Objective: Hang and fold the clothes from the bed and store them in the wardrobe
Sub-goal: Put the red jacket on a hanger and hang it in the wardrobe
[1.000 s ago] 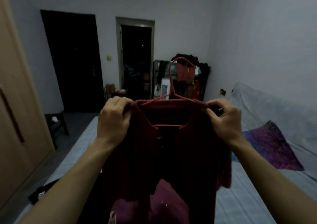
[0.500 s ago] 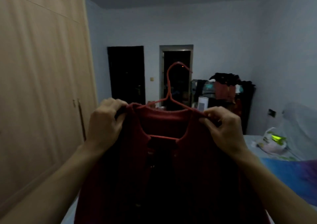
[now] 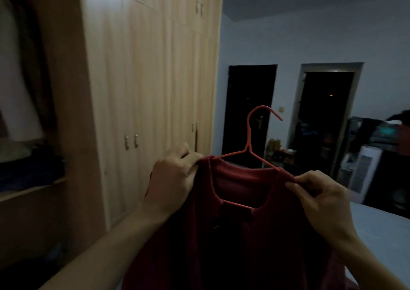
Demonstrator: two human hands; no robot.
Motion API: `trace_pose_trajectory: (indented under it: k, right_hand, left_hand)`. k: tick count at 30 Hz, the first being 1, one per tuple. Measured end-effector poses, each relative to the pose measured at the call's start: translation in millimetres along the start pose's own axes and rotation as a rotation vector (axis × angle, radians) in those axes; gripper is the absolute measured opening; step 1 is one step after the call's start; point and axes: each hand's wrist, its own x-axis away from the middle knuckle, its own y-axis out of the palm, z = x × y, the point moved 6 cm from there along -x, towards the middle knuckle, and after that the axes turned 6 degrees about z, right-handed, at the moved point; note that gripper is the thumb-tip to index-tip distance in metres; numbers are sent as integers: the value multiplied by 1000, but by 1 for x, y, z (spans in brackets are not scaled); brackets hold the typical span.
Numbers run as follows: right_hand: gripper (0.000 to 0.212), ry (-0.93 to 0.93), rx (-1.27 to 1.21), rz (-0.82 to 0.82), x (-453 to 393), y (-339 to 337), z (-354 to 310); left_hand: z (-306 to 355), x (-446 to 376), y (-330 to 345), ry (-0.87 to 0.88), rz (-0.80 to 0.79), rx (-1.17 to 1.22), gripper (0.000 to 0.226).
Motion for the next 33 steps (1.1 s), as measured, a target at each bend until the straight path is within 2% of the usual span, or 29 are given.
trace_pose_trajectory:
  k: [7, 11, 17, 21, 24, 26, 30, 33]
  right_hand:
    - [16, 35, -142, 22, 17, 99, -61]
    - [15, -16, -152, -32, 27, 147, -97]
    - [11, 15, -234, -24, 23, 176, -123]
    - [10, -7, -260, -68, 20, 196, -141]
    - [10, -3, -289, -99, 15, 213, -146]
    - [10, 5, -307, -122, 12, 225, -145]
    - [11, -9, -341, -172, 5, 255, -135]
    - [10, -44, -376, -213, -7, 284, -128]
  left_hand:
    - [-48, 19, -45, 74, 148, -214, 3]
    - [-54, 36, -45, 129, 93, -167, 9]
    - [-130, 37, -79, 62, -24, -193, 24]
    - [-180, 25, -117, -8, 12, -141, 22]
    - [-208, 23, -126, -26, -86, -47, 20]
    - [-217, 29, -125, 20, -144, -9, 20]
    - [-239, 41, -122, 96, -129, -26, 23]
    - [-254, 45, -119, 71, -94, -49, 26]
